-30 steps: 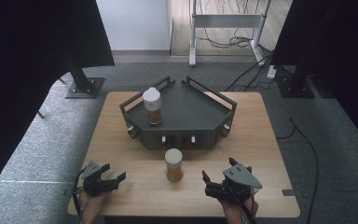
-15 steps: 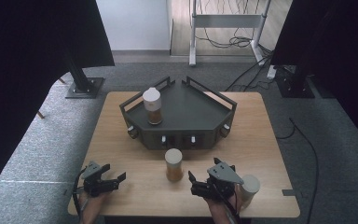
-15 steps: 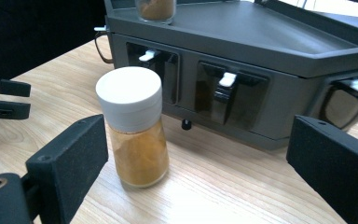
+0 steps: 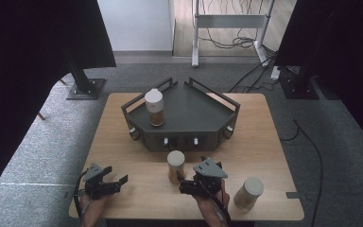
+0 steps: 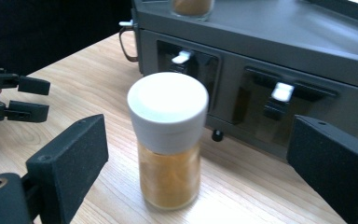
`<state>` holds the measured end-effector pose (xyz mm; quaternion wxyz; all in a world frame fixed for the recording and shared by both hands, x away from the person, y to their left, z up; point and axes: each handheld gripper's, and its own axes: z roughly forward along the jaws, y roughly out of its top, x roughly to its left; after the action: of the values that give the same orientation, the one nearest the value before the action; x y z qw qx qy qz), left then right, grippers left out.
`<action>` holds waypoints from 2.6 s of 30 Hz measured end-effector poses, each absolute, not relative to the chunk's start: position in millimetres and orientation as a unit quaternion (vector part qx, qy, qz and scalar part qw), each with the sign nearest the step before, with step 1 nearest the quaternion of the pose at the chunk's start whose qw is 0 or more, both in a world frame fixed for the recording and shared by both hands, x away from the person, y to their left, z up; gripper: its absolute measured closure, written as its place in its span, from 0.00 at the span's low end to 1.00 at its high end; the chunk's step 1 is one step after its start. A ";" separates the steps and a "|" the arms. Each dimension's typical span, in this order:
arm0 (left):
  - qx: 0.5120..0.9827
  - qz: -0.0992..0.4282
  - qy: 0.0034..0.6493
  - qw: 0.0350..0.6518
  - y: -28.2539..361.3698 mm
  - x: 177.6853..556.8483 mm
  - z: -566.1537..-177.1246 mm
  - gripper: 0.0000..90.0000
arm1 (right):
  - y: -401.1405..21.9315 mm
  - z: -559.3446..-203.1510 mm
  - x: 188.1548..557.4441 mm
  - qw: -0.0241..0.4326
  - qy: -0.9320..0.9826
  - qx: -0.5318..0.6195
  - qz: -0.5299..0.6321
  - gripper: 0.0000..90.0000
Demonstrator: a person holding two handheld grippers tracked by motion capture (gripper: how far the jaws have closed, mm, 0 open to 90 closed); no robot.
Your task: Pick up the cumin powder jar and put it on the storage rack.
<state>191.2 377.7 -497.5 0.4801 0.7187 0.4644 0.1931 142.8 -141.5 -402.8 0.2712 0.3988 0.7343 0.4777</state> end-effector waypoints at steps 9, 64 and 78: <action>0.721 0.193 0.463 0.478 376.9 191.6 -496.8 0.11 | -126.0 -409.6 163.1 0.261 0.747 0.392 0.469 0.06; 0.732 0.197 0.450 0.472 374.4 191.6 -495.3 0.12 | -105.0 -423.9 185.1 0.264 0.740 0.378 0.490 0.37; 0.734 0.199 0.448 0.470 373.4 191.2 -494.9 0.12 | -108.5 -400.7 184.1 0.277 0.729 0.376 0.501 0.37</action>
<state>191.2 373.4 -494.9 0.4696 0.7341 0.4481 0.1994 184.1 -108.5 -400.7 0.2772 0.3759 0.7287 0.5008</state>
